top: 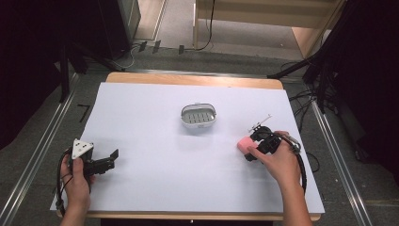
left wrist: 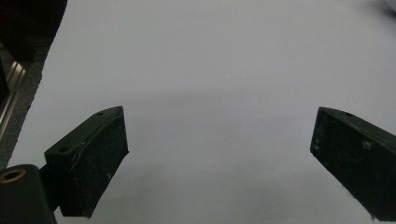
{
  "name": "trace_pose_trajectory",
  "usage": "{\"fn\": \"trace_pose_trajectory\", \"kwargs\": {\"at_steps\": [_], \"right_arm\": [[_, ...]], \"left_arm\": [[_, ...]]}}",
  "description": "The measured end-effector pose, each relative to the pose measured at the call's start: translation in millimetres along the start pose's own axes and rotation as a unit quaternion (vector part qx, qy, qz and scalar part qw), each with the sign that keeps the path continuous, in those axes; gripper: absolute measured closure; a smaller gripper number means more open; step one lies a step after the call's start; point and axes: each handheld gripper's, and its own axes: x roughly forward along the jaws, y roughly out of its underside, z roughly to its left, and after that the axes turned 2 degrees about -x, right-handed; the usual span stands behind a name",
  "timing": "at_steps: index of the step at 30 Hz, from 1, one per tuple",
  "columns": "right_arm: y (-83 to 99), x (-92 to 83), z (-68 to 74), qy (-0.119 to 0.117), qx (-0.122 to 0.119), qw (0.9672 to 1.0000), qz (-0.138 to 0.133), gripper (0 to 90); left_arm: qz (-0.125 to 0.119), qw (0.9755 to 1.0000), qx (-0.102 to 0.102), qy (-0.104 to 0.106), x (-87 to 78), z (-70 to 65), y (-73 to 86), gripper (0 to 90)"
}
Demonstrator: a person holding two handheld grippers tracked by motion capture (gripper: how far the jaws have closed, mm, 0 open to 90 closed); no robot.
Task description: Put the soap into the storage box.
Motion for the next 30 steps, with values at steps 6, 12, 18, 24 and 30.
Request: {"fn": "trace_pose_trajectory", "kwargs": {"at_steps": [6, 12, 18, 24, 30], "right_arm": [[-9.3, 2.5, 0.6, 0.001, -0.002, 1.0000, -0.001, 17.9], [-15.3, 5.0, 1.8, 0.000, -0.004, 1.0000, 0.005, 21.0], [-20.3, 9.3, 1.7, -0.004, -0.004, 1.0000, 0.009, 29.4], [-22.9, 12.6, 0.9, 0.001, 0.001, 0.9999, 0.012, 32.4], [-24.9, 15.5, -0.8, -0.006, 0.006, 0.9998, 0.015, 36.1]], "left_arm": [[-0.001, 1.0000, -0.001, 0.001, 0.1, 0.1, 0.1, 4.6], [-0.002, 1.0000, -0.002, 0.001, 0.1, 0.3, 0.0, 4.6], [-0.003, 1.0000, -0.003, 0.001, 0.2, 0.4, 0.1, 4.6], [-0.003, 1.0000, -0.003, 0.001, 0.1, 0.5, 0.0, 4.6], [-0.003, 1.0000, -0.003, 0.000, 0.2, 0.5, 0.1, 4.6]]}}
